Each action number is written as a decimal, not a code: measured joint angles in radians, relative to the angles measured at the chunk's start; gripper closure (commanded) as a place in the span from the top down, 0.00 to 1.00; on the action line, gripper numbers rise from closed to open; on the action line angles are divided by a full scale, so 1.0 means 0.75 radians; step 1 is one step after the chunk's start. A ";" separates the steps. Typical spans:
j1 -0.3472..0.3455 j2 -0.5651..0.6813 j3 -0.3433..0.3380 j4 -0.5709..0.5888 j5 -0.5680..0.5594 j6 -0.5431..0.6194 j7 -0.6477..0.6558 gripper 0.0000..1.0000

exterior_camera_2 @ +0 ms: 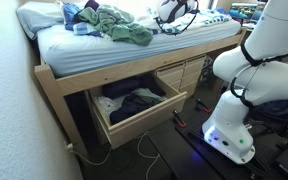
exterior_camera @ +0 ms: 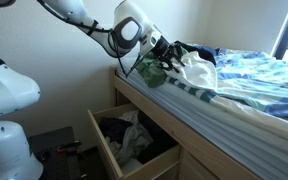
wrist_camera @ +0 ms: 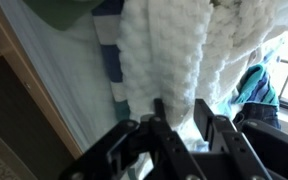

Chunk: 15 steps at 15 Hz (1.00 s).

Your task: Put the white towel in the top right drawer

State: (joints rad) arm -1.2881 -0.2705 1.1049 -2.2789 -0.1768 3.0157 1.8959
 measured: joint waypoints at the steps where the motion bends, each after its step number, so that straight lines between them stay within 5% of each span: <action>1: -0.023 0.000 0.023 0.004 0.000 0.000 0.000 0.01; 8: -0.026 -0.044 0.042 0.033 0.005 -0.103 -0.003 0.01; 15: 0.318 -0.263 -0.293 0.036 0.014 -0.295 -0.007 0.01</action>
State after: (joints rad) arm -1.0494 -0.4679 0.8852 -2.2522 -0.1662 2.7946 1.8907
